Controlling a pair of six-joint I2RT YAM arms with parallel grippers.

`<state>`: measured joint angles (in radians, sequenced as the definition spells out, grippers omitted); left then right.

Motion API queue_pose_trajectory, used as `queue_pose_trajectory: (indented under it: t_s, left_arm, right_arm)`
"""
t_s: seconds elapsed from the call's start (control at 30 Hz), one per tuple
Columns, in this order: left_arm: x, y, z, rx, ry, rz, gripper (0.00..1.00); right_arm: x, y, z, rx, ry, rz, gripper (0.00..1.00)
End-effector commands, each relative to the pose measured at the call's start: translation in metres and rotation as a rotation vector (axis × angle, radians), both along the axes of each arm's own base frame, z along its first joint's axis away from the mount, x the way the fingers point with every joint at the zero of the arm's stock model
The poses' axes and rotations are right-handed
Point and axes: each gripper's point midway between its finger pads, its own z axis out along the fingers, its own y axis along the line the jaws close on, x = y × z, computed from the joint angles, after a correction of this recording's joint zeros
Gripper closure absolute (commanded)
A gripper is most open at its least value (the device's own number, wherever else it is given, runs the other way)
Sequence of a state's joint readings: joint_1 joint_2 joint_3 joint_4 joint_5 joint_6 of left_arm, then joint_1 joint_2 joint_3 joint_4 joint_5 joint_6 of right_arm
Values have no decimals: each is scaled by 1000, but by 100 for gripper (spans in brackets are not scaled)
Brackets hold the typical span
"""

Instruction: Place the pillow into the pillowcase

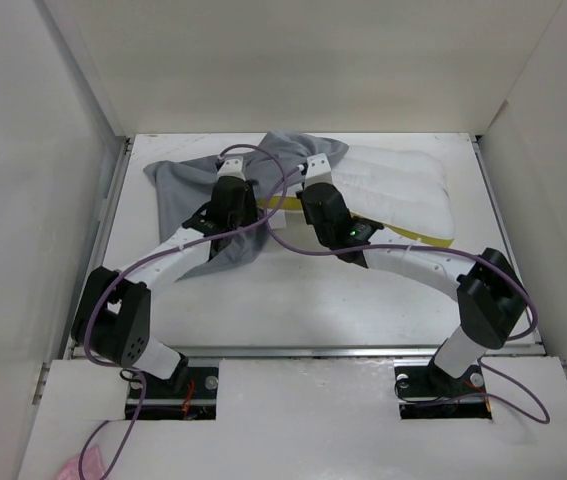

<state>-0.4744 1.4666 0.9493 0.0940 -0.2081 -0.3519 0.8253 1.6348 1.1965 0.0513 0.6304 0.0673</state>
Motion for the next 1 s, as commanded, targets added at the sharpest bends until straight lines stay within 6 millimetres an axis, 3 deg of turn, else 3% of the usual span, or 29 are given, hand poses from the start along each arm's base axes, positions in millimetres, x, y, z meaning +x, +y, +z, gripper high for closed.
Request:
queue_pose_trajectory:
  t_s: [0.0,0.1,0.2,0.3,0.33,0.43,0.57,0.6,0.63,0.67,0.73,0.8,0.83,0.87,0.97]
  left_arm:
    - [22,-9,34,-20,-106,-34,71]
    - [25,-18,41,-35,-120,-73,100]
    - [21,-31,43,-63,-118,-131,100]
    - [-6,-59,40,-86,-103,-223,100]
    - [-14,-67,39,-123,-87,-240,100]
    - [-45,-81,36,-167,-52,-282,100]
    - [-87,-96,37,-242,-21,-331,100]
    - [-99,-102,45,-267,-32,-364,100]
    - [-105,-102,45,-276,-22,-367,100]
    - [-106,-102,50,-292,-29,-363,100]
    - [-116,-109,58,-312,-37,-407,100]
    - [-120,-120,77,-364,-75,-467,100]
    - [-125,-128,76,-380,-63,-496,100]
    - [-130,-141,89,-412,-82,-550,100]
    - [-158,-175,88,-443,-25,-711,100]
  right_arm:
    - [8,0,82,161,-153,-20,100]
    - [9,0,78,151,-148,-32,100]
    - [18,-2,86,218,-175,-85,100]
    - [28,8,98,326,-194,-121,100]
    - [33,13,93,338,-185,-126,100]
    - [43,20,100,420,-199,-171,100]
    - [46,23,87,453,-187,-190,100]
    - [43,27,83,466,-187,-190,100]
    - [37,31,84,478,-192,-176,100]
    - [35,29,68,461,-179,-177,100]
    - [27,39,59,478,-158,-126,100]
    - [11,60,37,506,-120,-29,100]
    - [9,66,34,545,-113,-2,100]
    - [4,75,33,588,-100,48,100]
    - [-2,90,23,656,-69,86,100]
